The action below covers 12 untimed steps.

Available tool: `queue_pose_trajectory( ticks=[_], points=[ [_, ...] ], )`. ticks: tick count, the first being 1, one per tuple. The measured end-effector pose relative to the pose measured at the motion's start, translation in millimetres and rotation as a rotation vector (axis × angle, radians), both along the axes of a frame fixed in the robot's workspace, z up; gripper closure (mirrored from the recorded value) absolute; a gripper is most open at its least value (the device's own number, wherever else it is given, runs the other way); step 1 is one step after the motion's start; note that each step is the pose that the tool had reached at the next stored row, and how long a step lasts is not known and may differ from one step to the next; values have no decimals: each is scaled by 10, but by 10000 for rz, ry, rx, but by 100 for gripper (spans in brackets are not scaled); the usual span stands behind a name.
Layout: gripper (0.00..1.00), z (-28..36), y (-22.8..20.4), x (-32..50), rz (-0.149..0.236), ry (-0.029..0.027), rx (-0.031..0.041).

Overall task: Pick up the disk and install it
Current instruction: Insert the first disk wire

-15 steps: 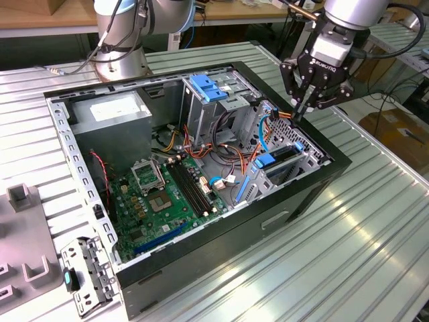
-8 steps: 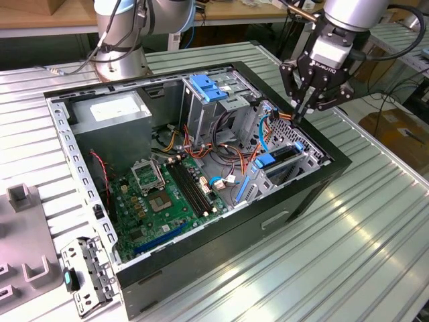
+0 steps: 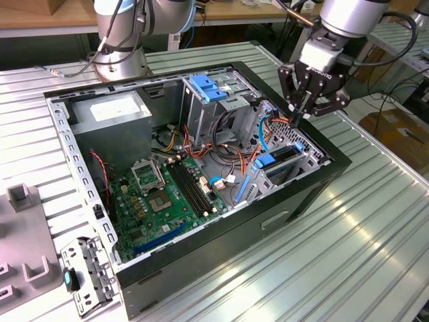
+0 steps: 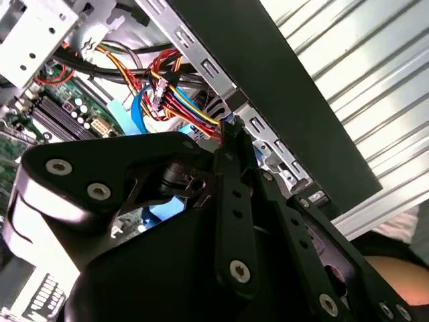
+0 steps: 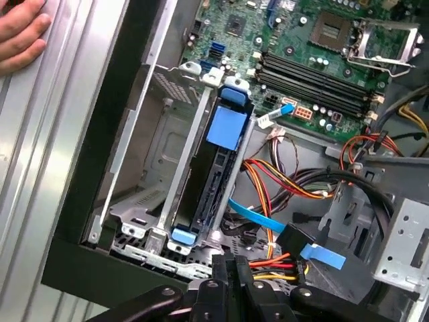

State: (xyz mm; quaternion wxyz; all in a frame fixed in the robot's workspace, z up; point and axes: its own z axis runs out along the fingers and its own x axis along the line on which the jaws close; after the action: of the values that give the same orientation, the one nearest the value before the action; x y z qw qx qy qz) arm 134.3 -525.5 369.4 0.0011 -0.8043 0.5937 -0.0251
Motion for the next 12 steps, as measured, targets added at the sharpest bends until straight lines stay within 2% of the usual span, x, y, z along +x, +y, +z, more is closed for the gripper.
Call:
queue_pose_trajectory(
  ticks=[3, 5, 9, 10, 12],
  points=[
    [84, -30, 0, 0, -874, 0, 1],
    [84, -38, 1, -13, -1098, 0, 1],
    [84, -44, 0, -83, -1173, 0, 0],
    [84, -47, 0, -83, -1335, 0, -1],
    [84, -61, 0, -84, -1948, 0, -1]
  ],
)
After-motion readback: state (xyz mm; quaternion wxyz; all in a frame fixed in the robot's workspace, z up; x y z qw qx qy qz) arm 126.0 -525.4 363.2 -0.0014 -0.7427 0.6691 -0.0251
